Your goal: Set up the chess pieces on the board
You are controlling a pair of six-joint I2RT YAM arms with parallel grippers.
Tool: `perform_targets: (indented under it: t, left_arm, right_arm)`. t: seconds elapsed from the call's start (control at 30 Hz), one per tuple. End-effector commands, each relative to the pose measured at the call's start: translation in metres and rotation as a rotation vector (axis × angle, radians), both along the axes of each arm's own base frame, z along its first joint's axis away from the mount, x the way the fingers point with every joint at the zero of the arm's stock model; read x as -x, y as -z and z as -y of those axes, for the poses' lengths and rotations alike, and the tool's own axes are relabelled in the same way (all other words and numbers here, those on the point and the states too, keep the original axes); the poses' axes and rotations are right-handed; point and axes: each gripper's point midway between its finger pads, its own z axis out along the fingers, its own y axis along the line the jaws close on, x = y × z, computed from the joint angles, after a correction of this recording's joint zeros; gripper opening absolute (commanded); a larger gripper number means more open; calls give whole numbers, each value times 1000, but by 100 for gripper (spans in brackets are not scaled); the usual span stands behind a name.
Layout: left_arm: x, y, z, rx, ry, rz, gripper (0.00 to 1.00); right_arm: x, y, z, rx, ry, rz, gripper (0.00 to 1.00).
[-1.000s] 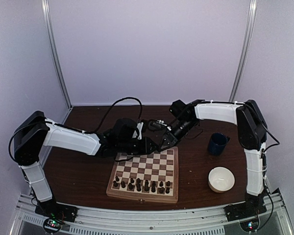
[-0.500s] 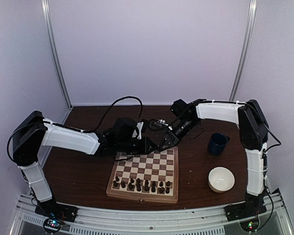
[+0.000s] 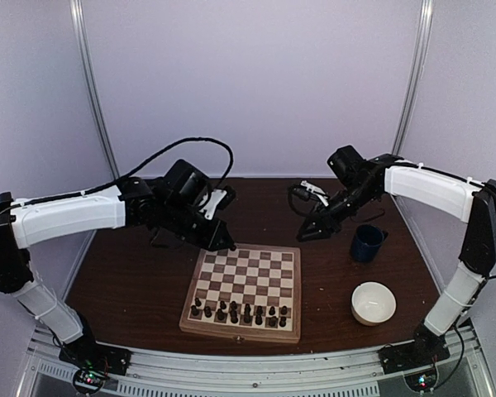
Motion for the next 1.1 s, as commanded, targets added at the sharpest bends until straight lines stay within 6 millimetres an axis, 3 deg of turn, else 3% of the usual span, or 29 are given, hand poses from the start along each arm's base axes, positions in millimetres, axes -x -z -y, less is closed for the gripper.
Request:
perform_targets:
  t: [0.0, 0.1, 0.27, 0.6, 1.07]
  left_arm:
    - [48, 37, -51, -292, 166, -151, 5]
    - [67, 52, -66, -363, 211, -237, 5]
    - [83, 69, -69, -361, 233, -318, 5]
    - [87, 85, -52, -367, 284, -349, 6]
    - [73, 102, -48, -440, 279, -330, 6]
  right_arm:
    - [-6, 13, 6, 50, -19, 90, 45]
    - [-6, 16, 5, 54, -29, 86, 45]
    - [-4, 23, 5, 61, -44, 64, 44]
    - [-3, 25, 6, 67, -52, 67, 44]
    - [-2, 26, 7, 67, -53, 63, 44]
